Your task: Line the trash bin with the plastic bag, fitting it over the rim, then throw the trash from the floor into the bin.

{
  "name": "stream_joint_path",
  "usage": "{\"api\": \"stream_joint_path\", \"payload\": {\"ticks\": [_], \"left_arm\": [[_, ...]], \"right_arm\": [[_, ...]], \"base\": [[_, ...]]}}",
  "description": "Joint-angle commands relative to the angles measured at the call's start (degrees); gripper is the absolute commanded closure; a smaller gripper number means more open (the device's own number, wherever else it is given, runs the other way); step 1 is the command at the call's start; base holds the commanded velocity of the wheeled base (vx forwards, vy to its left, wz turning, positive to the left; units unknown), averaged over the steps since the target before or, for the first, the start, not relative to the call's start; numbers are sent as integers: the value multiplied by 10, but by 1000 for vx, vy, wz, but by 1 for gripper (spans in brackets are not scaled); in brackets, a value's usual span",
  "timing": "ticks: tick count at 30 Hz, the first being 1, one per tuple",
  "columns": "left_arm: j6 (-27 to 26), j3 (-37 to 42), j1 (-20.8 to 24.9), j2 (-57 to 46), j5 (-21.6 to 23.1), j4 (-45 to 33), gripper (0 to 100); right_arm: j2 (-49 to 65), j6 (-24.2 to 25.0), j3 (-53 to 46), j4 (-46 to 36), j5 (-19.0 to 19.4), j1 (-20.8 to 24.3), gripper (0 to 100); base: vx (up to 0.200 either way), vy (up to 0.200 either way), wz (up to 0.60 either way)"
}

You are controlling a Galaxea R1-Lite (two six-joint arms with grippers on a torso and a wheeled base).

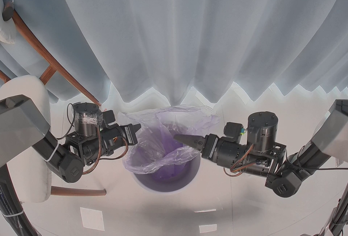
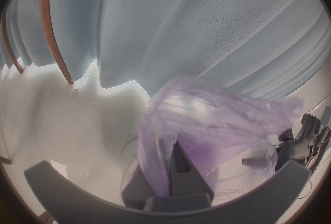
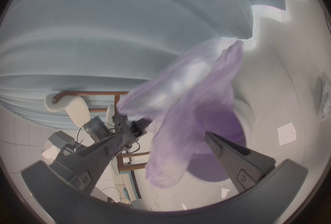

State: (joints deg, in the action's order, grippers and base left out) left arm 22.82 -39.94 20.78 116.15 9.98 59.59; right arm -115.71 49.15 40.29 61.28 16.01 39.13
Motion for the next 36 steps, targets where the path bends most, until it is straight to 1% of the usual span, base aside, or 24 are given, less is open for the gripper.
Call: {"api": "stream_joint_path", "payload": {"ticks": [1, 2, 3, 5, 8, 17, 18, 21, 29, 34, 36], "left_arm": [[0, 3, 0, -8, -1, 5, 100], [0, 3, 0, -9, -1, 5, 100], [0, 4, 0, -9, 0, 5, 100], [-1, 6, 0, -9, -1, 5, 100], [-1, 6, 0, -9, -1, 5, 100], [-1, 7, 0, -8, -1, 5, 100], [-1, 7, 0, -8, -1, 5, 100], [-1, 6, 0, -6, -1, 5, 100], [-1, 8, 0, -8, -2, 4, 100], [0, 21, 0, -15, -8, 4, 100], [0, 42, 0, -28, -8, 5, 100]], "right_arm": [[-23, 1, -5, 2, -31, 47, 0], [-42, 0, -2, 2, -54, 60, 0], [-52, -1, 1, 2, -67, 67, 0], [-67, 1, 10, 5, -83, 80, 0], [-79, 0, 22, 8, -90, 87, 0], [-77, 3, 31, 2, -92, 87, 0], [-76, 3, 27, 2, -96, 87, 100], [-73, 3, 21, 2, -103, 87, 100], [-58, -3, -21, 8, -104, 88, 100], [-42, -3, -30, 8, -104, 84, 100], [-35, -4, -31, 8, -104, 82, 100]], "base": [[0, 0, 0], [0, 0, 0], [0, 0, 0], [0, 0, 0], [0, 0, 0], [0, 0, 0], [0, 0, 0], [0, 0, 0], [0, 0, 0], [0, 0, 0], [0, 0, 0]]}}
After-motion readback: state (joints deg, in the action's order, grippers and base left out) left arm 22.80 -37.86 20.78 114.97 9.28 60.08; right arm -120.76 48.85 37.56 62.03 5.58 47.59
